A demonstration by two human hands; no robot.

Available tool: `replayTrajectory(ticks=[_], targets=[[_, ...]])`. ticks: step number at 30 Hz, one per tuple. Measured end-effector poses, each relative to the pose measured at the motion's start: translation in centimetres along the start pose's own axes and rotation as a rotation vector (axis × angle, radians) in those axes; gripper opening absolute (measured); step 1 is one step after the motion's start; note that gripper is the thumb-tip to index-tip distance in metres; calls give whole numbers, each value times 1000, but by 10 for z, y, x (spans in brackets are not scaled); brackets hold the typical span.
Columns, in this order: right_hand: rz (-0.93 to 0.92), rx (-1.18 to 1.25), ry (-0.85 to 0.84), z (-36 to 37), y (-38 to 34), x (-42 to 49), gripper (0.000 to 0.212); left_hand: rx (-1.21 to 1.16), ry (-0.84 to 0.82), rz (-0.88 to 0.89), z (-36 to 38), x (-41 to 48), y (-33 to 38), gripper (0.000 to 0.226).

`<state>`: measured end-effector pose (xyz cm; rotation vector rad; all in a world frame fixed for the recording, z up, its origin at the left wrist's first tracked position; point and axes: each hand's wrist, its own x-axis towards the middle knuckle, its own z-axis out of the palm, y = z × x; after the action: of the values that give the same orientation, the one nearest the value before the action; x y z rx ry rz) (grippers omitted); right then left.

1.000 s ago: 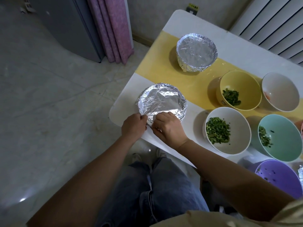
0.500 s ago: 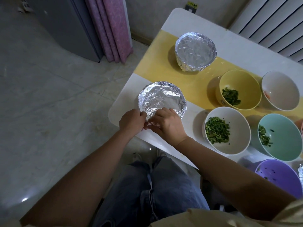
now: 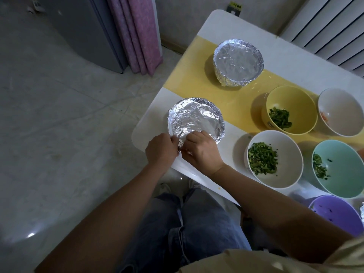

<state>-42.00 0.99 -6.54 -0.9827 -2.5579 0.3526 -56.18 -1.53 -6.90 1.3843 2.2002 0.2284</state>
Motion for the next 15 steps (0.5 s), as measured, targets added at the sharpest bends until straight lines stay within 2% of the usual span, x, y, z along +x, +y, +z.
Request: replayTrajectory(ticks=[4, 11, 13, 15], targets=[[9, -1, -23, -1, -1, 0, 17, -96, -39, -36, -4, 1, -1, 52], [33, -25, -32, -5, 2, -1, 17, -40, -80, -48, -15, 12, 4, 44], [53, -47, -79, -9, 8, -7, 27, -49, -93, -36, -21, 18, 3, 44], [63, -62, -81, -13, 12, -14, 29, -55, -106, -48, -26, 21, 1, 44]])
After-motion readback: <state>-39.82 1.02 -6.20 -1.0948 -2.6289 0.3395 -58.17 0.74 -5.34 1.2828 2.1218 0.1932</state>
